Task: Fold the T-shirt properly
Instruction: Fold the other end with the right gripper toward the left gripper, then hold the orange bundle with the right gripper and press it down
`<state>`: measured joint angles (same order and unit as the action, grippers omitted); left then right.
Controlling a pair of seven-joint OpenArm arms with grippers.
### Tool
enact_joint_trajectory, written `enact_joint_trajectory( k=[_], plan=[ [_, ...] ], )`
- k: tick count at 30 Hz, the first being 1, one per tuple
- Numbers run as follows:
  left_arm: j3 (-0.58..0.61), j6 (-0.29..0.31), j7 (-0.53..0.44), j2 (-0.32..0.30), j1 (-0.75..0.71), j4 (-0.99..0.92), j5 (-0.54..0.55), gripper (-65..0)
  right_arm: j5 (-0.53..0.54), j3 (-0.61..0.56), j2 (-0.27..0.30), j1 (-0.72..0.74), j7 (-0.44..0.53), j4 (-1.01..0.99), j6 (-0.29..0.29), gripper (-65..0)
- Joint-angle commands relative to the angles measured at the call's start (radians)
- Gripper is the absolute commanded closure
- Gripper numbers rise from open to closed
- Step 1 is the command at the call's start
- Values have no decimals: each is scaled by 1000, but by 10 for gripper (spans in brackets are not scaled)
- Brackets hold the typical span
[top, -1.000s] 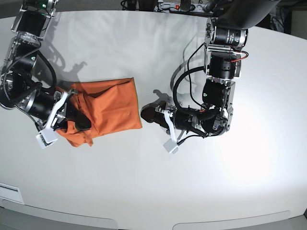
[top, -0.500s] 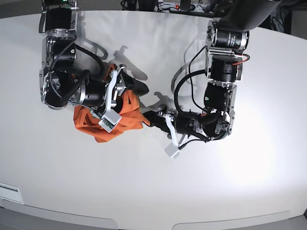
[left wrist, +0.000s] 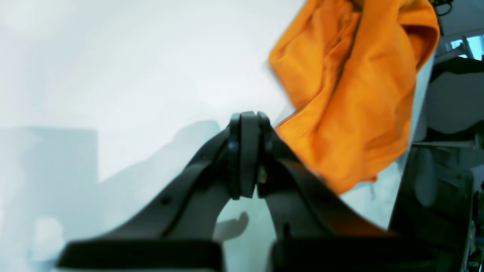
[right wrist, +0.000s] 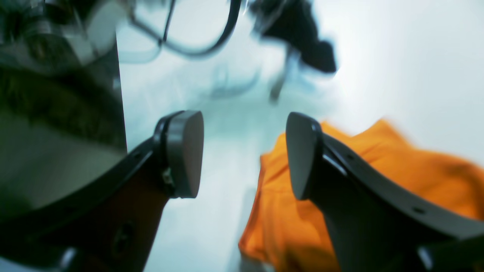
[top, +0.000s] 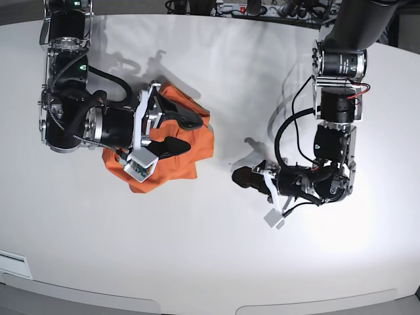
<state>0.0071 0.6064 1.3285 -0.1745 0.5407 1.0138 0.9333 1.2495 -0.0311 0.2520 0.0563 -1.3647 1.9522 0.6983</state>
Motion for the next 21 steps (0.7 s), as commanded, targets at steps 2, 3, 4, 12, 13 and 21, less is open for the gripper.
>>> enact_joint_trajectory(
  k=[2,3,4,12,13,21],
  plan=[
    [-2,0,-11,-14,36,16,22,0,-10,31,16,43,35,16,0,-370],
    [-2,0,-11,-20,36,16,22,0,-29,51,18,43,35,16,0,-370],
    [-2,0,-11,-25,36,16,22,0,-34,75,27,43,35,16,0,-370],
    [-2,0,-11,-42,33,16,31,0,-7,115,86,-50,35,16,0,-370],
    [-2,1,-11,-41,33,16,39,0,-8,115,86,-63,36,16,0,-370],
    [-2,1,-11,-42,33,16,68,0,-296,75,78,-149,226,15,0,-370]
  ],
)
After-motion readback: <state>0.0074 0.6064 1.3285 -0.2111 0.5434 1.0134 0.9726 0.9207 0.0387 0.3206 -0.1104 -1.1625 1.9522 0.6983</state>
